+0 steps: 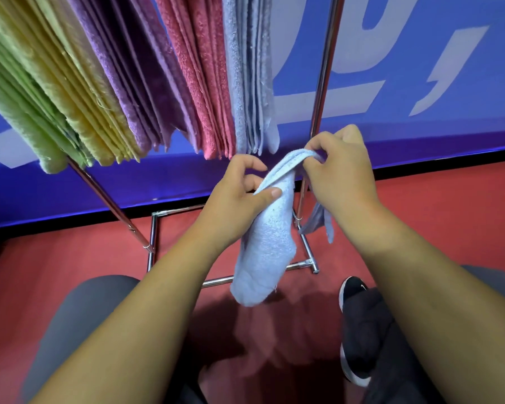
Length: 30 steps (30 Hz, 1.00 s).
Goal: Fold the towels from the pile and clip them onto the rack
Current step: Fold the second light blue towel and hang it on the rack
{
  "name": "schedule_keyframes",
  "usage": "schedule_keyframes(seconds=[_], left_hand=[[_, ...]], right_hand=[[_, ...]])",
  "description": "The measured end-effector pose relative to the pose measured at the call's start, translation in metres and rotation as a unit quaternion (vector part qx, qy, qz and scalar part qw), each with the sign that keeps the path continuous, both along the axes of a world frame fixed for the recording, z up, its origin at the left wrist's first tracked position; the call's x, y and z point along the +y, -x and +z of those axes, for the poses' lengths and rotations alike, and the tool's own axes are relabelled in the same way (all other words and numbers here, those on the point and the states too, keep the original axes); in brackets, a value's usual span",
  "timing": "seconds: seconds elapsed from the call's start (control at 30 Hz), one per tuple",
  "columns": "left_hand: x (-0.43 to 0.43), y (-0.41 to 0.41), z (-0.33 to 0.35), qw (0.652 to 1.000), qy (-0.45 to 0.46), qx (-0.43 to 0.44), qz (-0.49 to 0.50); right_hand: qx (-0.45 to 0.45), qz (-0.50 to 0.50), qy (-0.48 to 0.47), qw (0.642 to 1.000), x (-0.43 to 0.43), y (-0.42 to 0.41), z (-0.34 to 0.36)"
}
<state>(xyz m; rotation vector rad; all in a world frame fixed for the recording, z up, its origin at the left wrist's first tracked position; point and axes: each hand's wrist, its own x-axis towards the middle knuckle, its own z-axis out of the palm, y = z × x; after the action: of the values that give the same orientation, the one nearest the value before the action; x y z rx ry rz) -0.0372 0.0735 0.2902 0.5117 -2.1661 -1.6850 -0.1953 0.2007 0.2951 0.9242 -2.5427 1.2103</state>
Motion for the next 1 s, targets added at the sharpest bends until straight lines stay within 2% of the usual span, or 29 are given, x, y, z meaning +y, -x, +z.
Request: schedule_keyframes(seconds=[0.07,0.1,0.2,0.27,0.4,0.47,0.67,0.83,1.0], left_hand=[[-0.002,-0.005,0.002,0.999,-0.02,0.013,-0.046],[-0.003,-0.008,0.002,0.999,0.0,0.01,-0.053],[-0.004,-0.015,0.0,0.997,0.075,-0.018,-0.022],[-0.003,-0.018,0.0,0.994,0.101,-0.031,0.001],[-0.004,-0.023,0.003,0.961,0.273,-0.034,0.014],[-0.003,-0.024,0.004,0.951,0.309,-0.032,0.007],[-0.003,-0.022,0.006,0.935,0.355,-0.009,-0.008],[-0.005,-0.017,0.001,0.93,0.366,-0.035,0.027],[-0.009,-0.01,-0.004,0.924,0.377,-0.068,0.018]], right_hand=[[-0.009,0.009,-0.004,1.0,0.005,0.003,0.002],[-0.026,0.018,-0.001,0.999,0.007,0.004,0.003],[-0.111,0.026,0.012,0.993,0.013,0.008,0.007],[-0.137,0.035,0.014,0.99,0.015,0.008,0.006],[-0.145,0.045,0.01,0.988,0.013,0.003,0.006],[-0.143,0.046,0.007,0.989,0.012,0.003,0.006],[-0.162,0.041,0.006,0.986,0.01,0.005,0.007],[-0.164,0.038,-0.003,0.986,0.008,0.011,0.006],[-0.146,0.039,-0.015,0.988,0.008,0.011,0.004]])
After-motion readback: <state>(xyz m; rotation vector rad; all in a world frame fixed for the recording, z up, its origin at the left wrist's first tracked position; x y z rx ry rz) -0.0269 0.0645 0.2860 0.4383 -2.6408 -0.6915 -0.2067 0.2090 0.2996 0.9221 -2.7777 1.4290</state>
